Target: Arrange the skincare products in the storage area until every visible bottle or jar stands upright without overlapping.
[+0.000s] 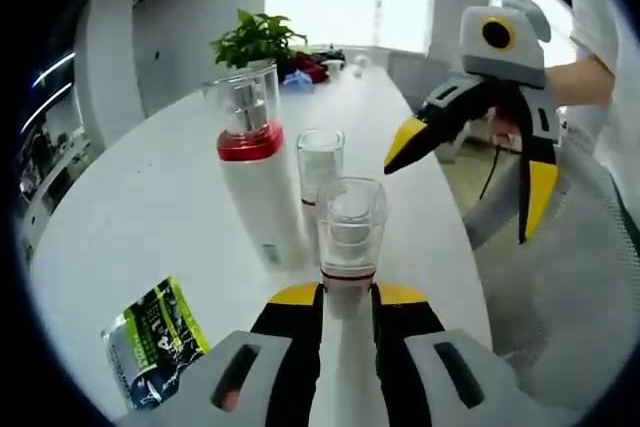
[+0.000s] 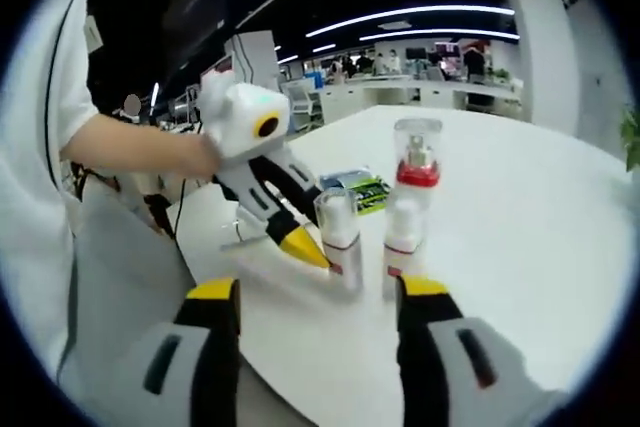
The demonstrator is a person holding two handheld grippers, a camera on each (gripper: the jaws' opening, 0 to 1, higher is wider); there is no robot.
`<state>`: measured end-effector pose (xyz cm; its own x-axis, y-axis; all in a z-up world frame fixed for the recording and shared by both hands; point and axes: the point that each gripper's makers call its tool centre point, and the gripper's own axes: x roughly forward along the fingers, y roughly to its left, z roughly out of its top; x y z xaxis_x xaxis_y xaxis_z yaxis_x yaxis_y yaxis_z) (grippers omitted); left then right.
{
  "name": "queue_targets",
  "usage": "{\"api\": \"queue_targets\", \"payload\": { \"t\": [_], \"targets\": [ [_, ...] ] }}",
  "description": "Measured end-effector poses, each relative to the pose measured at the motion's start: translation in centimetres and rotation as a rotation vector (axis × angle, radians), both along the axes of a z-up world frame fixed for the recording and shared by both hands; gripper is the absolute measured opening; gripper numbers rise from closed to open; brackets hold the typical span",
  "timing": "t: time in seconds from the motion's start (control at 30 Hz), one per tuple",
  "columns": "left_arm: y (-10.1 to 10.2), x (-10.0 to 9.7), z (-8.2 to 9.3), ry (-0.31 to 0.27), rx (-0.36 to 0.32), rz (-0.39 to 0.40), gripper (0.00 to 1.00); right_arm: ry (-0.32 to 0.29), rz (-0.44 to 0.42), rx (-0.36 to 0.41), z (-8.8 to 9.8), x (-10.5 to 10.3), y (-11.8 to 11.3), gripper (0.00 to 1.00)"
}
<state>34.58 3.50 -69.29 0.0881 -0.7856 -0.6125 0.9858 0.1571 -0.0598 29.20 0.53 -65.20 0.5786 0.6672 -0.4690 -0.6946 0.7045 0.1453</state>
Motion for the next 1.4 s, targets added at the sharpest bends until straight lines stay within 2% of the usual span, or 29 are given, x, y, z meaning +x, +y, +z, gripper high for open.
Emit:
{"api": "queue_targets", "payload": {
  "t": [0.3,1.1,1.4],
  "targets": [
    [-0.8,1.4,-0.1,-0.013,0.003,-0.025,0.16,0.011,-0.037,0.000,-0.3,-0.1,-0.7,0.68],
    [-1.5,1.6,-0.6,-0.019,0.023,-0.047,0.16,0.024,-0.072,0.005,-0.6,-0.2,-1.1,0.73],
    [-1.2,1.7,-0.5,-0.025,0.035,-0.035,0.23,0.026,-0.077,0.000,-0.6,-0.2,-1.2,0.75]
  ]
}}
